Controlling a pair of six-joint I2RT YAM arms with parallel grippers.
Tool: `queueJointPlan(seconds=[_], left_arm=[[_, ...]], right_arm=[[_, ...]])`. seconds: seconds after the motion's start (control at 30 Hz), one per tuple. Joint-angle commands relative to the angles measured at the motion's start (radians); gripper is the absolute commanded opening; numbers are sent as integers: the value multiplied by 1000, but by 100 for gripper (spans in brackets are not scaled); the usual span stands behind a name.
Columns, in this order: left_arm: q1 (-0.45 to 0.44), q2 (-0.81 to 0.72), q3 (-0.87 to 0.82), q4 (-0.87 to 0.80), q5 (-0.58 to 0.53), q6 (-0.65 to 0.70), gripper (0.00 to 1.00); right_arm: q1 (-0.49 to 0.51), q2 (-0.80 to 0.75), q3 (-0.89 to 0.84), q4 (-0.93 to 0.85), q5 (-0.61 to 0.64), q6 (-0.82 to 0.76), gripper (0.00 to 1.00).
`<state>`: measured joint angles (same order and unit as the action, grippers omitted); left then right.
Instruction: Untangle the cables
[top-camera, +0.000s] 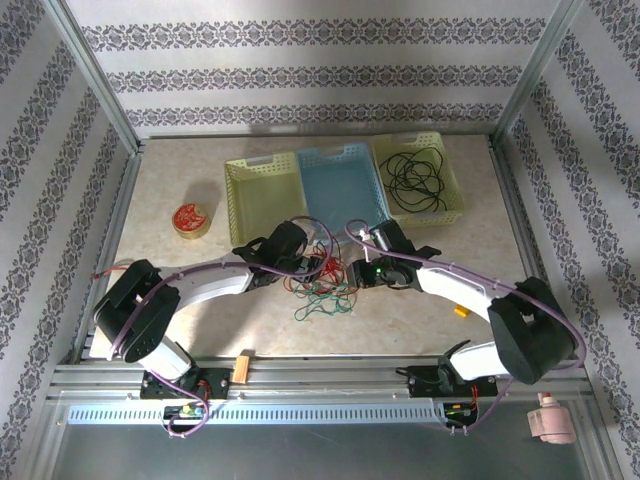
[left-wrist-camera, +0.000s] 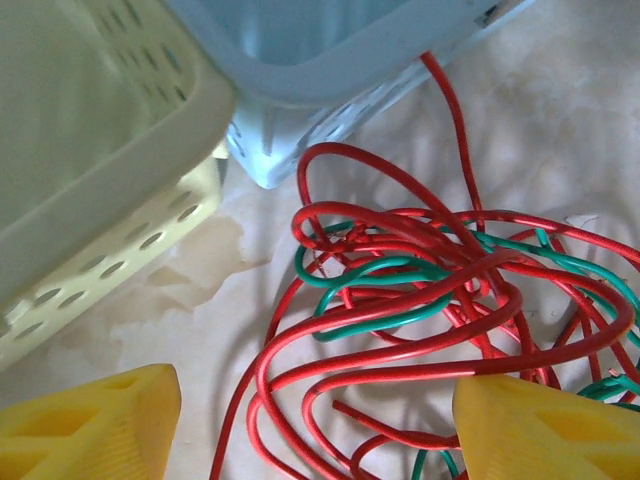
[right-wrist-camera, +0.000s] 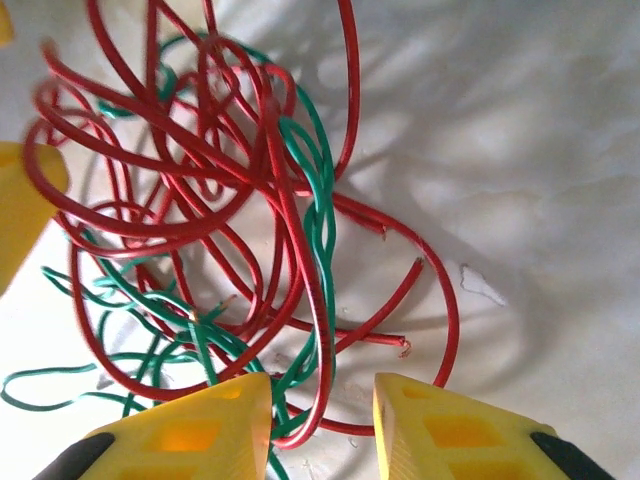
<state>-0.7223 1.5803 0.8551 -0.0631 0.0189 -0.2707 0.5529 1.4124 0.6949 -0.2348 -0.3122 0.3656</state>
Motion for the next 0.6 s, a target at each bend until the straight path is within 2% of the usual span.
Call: queueJointPlan(seconds=[0.0, 0.1, 0.3, 0.37, 0.5, 0.57], left_arm=[[-21, 22, 22, -13, -6, 27, 73], [-23, 33, 35, -24, -12, 29, 73], [-22, 69, 46, -45, -32, 29, 64], [-23, 96, 50, -43, -45, 30, 57], [-23, 162, 68, -46, -70, 27, 45], [-23, 192, 88, -71, -100, 20, 33]], right_arm=[[19, 44, 39, 4, -15, -28, 31], [20, 73, 47, 8, 9, -28, 26], [19, 23, 30, 6, 98, -16, 6], [19, -26, 20, -4, 154, -9, 1], [19, -135, 6, -36, 323, 47, 0], [18, -197, -10, -33, 383, 82, 0]])
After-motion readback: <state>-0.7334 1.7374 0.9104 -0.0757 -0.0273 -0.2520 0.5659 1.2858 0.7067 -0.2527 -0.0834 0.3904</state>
